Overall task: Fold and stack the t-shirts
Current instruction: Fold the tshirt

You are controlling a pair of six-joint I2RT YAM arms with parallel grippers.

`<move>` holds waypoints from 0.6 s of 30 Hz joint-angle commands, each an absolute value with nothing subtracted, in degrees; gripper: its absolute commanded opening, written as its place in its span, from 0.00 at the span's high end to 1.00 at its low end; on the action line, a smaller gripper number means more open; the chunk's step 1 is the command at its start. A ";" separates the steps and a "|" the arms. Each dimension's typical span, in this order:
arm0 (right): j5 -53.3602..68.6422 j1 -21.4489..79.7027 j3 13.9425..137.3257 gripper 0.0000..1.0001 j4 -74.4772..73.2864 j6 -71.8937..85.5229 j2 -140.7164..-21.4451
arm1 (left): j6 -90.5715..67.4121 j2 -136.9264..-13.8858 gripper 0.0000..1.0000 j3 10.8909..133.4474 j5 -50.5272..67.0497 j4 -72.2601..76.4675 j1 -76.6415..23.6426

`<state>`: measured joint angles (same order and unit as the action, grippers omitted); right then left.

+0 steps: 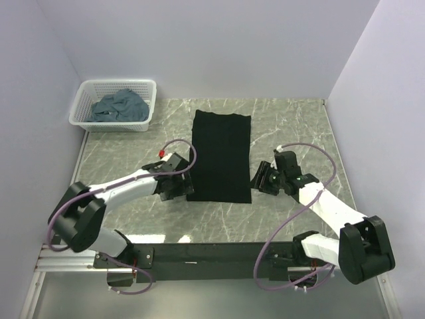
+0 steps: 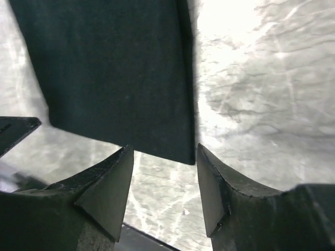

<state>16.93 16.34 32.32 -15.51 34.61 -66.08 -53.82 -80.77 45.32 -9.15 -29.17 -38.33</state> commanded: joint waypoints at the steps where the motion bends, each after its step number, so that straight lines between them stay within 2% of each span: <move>1: 5.89 19.24 35.15 0.41 -24.25 32.70 -65.30 | -52.03 -84.19 0.22 49.73 -11.77 -30.85 -40.16; 9: 1.42 24.25 36.03 0.41 -26.10 33.92 -66.70 | -51.33 -91.75 0.41 53.35 -12.48 -32.78 -42.89; 18: -1.32 27.86 38.58 0.41 -27.51 35.06 -73.90 | -51.06 -98.26 0.49 51.59 -8.97 -31.82 -44.56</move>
